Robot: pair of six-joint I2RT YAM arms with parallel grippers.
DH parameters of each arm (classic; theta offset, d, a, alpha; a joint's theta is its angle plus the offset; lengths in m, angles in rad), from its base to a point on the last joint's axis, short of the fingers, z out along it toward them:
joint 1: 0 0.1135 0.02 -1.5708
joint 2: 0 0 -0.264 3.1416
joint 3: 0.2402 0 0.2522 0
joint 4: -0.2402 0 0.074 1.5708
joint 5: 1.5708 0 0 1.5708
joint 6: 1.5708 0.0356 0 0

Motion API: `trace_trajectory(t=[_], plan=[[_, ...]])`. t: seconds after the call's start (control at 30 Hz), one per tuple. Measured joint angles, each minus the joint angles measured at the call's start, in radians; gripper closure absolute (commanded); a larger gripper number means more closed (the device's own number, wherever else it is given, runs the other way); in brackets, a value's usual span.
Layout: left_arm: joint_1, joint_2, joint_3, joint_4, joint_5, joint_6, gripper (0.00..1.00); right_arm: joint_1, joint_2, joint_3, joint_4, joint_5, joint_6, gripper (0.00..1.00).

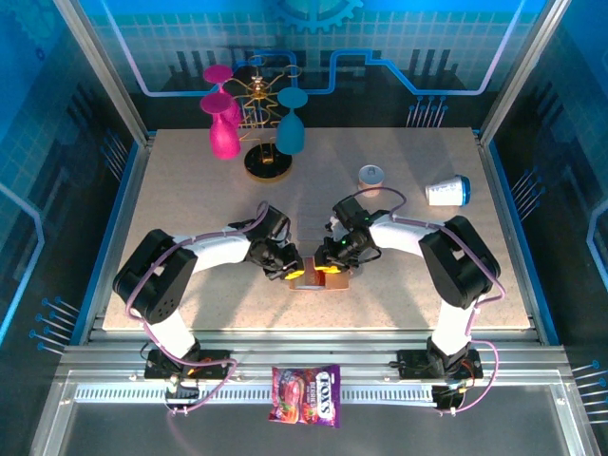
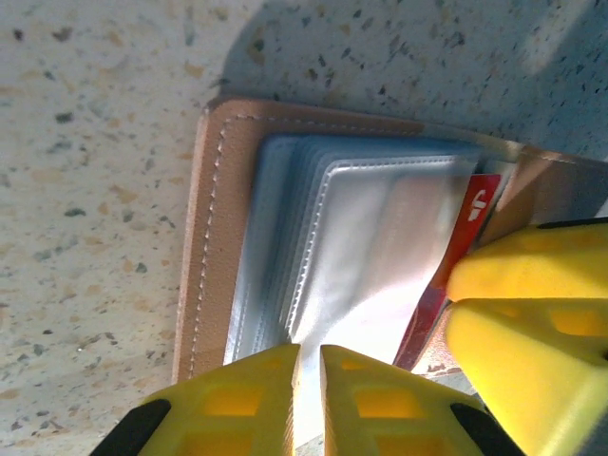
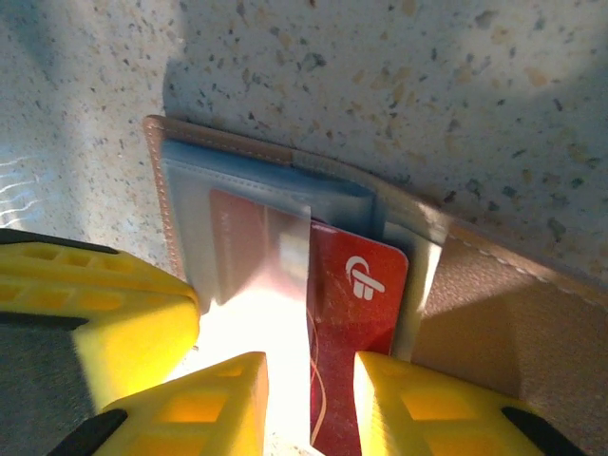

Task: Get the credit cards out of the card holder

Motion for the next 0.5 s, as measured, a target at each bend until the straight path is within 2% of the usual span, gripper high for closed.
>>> trace_trajectory(t=[0.5], plan=[[-0.002, -0.041, 0.0, 0.0, -0.023, -0.001, 0.86, -0.013, -0.073, -0.066, 0.054, -0.012, 0.016, 0.73]])
